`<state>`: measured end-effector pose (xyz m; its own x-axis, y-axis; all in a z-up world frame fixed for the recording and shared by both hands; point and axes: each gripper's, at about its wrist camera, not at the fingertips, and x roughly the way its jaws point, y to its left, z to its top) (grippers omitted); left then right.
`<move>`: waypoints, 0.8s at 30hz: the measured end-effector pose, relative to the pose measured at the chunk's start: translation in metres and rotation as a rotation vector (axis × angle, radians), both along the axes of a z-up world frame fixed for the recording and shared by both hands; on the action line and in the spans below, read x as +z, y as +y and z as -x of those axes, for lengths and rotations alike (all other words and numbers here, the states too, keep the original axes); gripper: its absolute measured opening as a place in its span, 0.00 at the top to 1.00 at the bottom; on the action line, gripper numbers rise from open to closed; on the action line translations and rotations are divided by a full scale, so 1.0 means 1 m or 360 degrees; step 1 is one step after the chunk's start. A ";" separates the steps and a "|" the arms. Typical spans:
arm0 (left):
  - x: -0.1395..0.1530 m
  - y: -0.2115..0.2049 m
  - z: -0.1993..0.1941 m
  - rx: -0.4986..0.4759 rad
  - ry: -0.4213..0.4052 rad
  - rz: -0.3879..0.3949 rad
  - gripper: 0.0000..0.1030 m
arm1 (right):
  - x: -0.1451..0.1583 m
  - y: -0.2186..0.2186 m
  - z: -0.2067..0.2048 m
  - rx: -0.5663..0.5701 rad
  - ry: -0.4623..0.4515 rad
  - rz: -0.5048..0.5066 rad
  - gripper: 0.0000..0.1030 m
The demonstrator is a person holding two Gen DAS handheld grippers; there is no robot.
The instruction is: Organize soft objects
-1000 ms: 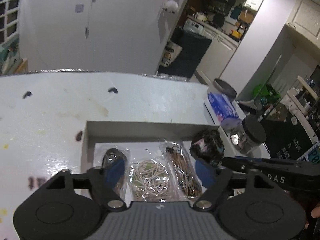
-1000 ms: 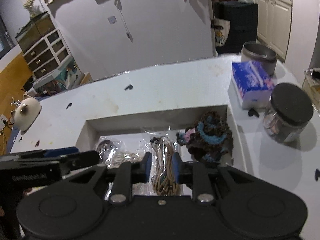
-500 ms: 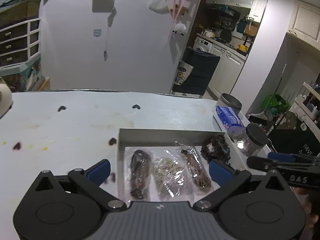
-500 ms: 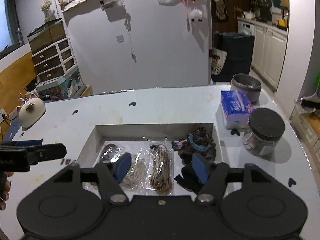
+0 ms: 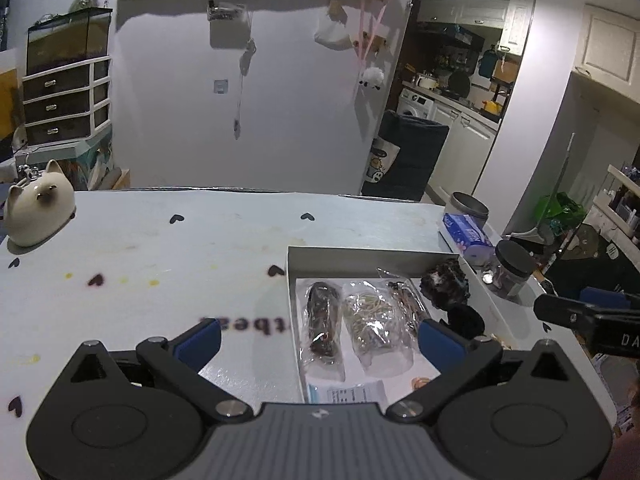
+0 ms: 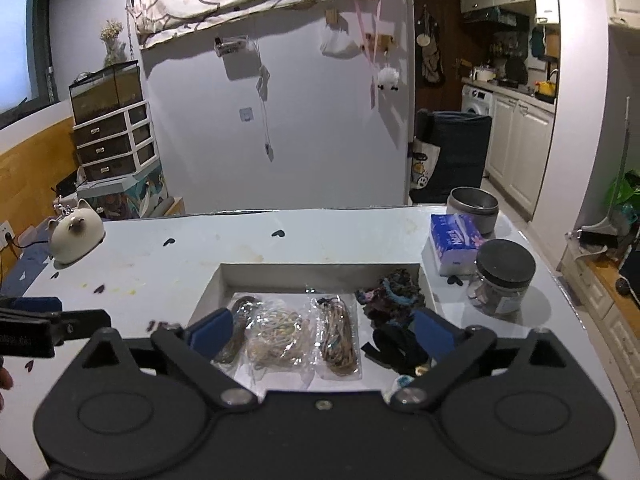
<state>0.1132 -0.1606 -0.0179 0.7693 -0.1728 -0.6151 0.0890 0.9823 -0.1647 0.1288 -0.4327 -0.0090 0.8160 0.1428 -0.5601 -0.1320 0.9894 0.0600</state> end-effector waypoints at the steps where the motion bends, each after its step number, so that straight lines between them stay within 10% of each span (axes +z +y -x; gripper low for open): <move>1: 0.001 0.002 0.005 -0.0007 -0.0007 0.0004 0.00 | 0.001 0.002 0.006 -0.0003 -0.0003 -0.0001 0.03; 24: 0.002 0.023 0.078 -0.0039 -0.0059 -0.0067 0.00 | 0.003 0.033 0.093 0.0005 -0.0062 0.0010 0.00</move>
